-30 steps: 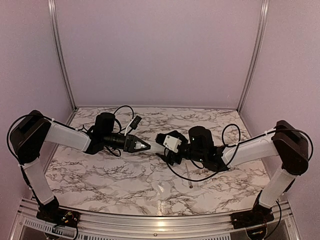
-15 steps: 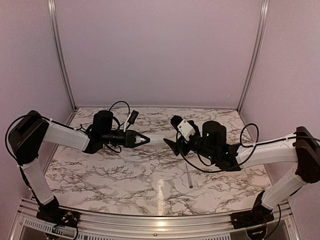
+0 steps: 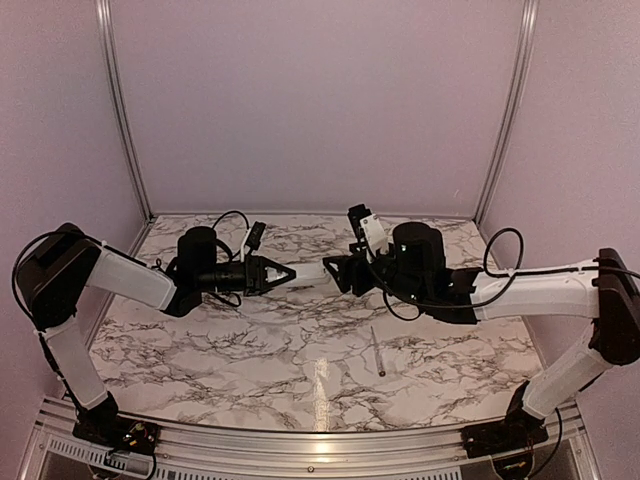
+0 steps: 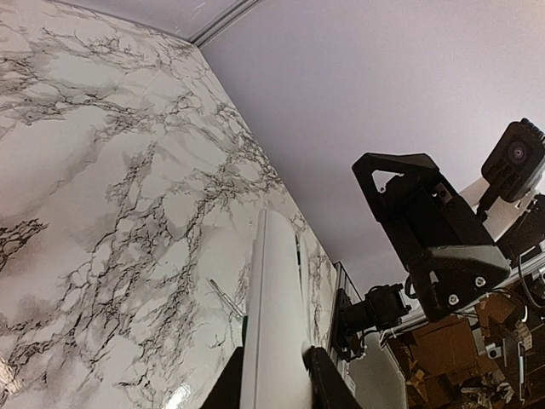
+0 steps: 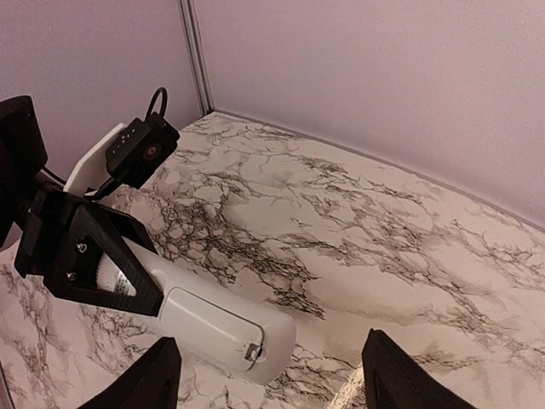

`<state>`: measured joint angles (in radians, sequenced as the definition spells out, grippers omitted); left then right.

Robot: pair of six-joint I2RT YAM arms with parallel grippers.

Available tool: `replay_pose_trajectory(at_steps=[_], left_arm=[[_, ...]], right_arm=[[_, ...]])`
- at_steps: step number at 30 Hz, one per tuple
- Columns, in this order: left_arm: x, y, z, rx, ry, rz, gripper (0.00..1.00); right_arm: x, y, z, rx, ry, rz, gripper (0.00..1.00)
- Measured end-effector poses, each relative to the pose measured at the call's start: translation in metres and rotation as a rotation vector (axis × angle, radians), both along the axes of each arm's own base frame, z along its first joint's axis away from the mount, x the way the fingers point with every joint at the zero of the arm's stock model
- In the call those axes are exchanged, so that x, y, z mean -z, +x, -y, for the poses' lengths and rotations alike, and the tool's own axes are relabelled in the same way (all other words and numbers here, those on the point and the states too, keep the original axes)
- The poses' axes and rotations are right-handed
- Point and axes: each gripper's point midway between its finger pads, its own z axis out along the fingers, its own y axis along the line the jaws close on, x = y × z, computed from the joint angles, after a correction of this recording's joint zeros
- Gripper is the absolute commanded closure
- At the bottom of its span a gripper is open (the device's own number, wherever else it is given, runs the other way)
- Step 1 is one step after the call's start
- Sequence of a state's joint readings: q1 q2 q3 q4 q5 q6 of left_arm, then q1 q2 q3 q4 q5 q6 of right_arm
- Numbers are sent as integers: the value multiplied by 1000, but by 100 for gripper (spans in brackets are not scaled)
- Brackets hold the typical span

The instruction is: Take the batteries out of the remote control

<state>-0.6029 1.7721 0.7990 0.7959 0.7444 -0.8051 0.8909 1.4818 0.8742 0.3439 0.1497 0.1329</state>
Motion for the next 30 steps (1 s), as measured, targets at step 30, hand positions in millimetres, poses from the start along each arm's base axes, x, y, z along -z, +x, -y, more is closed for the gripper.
replay_pose_trajectory(at_steps=[30], left_arm=[[8,-2,7,21,-102,-258,100]], right_arm=[[10,-18,-34,-113,218,-345,49]])
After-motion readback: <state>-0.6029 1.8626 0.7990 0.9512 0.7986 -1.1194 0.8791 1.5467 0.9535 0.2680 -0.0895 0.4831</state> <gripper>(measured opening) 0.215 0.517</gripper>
